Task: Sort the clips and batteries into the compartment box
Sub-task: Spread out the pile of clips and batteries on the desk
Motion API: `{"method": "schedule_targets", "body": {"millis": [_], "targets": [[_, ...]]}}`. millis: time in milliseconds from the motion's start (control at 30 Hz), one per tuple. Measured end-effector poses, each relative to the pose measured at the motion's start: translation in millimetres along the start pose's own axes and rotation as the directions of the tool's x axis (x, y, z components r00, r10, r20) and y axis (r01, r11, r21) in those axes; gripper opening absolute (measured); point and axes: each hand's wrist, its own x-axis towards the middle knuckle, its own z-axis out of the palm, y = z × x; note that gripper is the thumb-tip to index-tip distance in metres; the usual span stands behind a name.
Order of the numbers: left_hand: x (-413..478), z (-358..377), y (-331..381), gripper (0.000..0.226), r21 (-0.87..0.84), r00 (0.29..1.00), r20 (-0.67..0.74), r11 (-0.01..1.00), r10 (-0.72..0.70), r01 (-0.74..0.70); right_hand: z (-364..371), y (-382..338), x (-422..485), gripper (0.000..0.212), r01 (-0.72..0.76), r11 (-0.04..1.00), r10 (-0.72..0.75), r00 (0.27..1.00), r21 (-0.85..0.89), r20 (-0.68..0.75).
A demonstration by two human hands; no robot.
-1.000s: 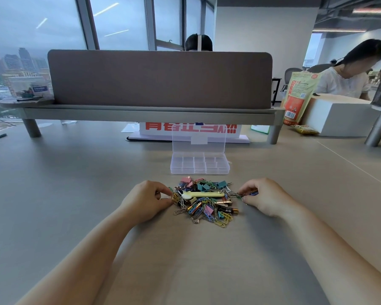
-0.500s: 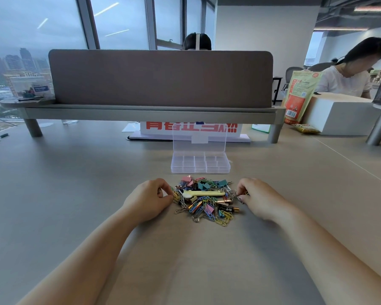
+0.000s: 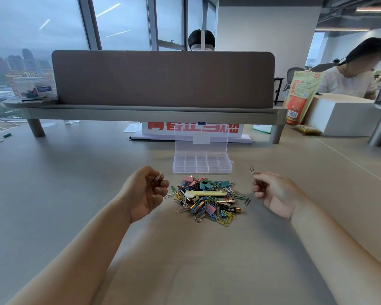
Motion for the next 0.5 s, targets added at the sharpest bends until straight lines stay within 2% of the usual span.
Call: {"method": "schedule_targets", "body": {"millis": [100,133,200,267,300,333,367,400,433,467,500], "targets": [[1.1,-1.8,-0.5,0.016,-0.062,0.999,0.03,0.998,-0.019,0.021,-2.4,-3.5,-0.8,0.013,-0.115,0.97,0.108,0.993,0.214,0.041],[1.6,-2.1,-0.5,0.017,-0.049,0.999,0.028,0.999,-0.015,0.017,-2.7,-4.3,-2.3,0.007,-0.119,0.957,0.108,0.993,0.266,0.054],[3.7,-2.9,-0.5,0.022,-0.006,1.0,0.007,1.0,0.008,-0.008,-5.9,-5.4,-4.3,0.007,-0.105,0.94,0.087,0.994,0.324,0.071],[4.4,-2.5,-0.9,0.026,0.107,0.997,-0.037,0.993,0.063,-0.059,-8.9,-6.0,-3.5,0.002,-0.112,0.945,0.088,0.992,0.308,0.092],[4.7,-2.9,-2.4,0.026,0.279,0.988,-0.07,0.954,0.139,-0.115,-10.2,-5.5,-1.9,0.008,-0.112,0.956,0.089,0.992,0.273,0.094],[6.4,-4.5,-5.2,0.024,0.528,0.964,-0.092,0.833,0.251,-0.167,-11.4,-4.8,-0.1,0.016,-0.109,0.969,0.092,0.992,0.222,0.083],[8.8,-7.6,-8.5,0.02,0.761,0.925,-0.069,0.619,0.374,-0.194,-12.5,-4.6,1.2,0.022,-0.088,0.983,0.079,0.995,0.161,0.064],[12.0,-11.6,-11.2,0.016,0.902,0.884,0.006,0.379,0.467,-0.207,-13.1,-3.8,2.3,0.023,-0.05,0.996,0.047,0.998,0.075,0.044],[14.0,-15.5,-13.0,0.014,0.952,0.86,0.087,0.213,0.503,-0.221,-14.0,-2.5,2.8,0.021,0.004,0.999,-0.003,0.999,-0.046,0.038],[14.5,-18.4,-13.3,0.017,0.964,0.86,0.134,0.136,0.492,-0.228,-14.8,-1.7,1.4,0.016,0.064,0.974,-0.054,0.997,-0.216,0.049],[14.8,-21.3,-13.2,0.024,0.967,0.872,0.16,0.103,0.463,-0.232,-15.7,-1.7,-0.4,0.01,0.124,0.905,-0.1,0.992,-0.407,0.08]]}}
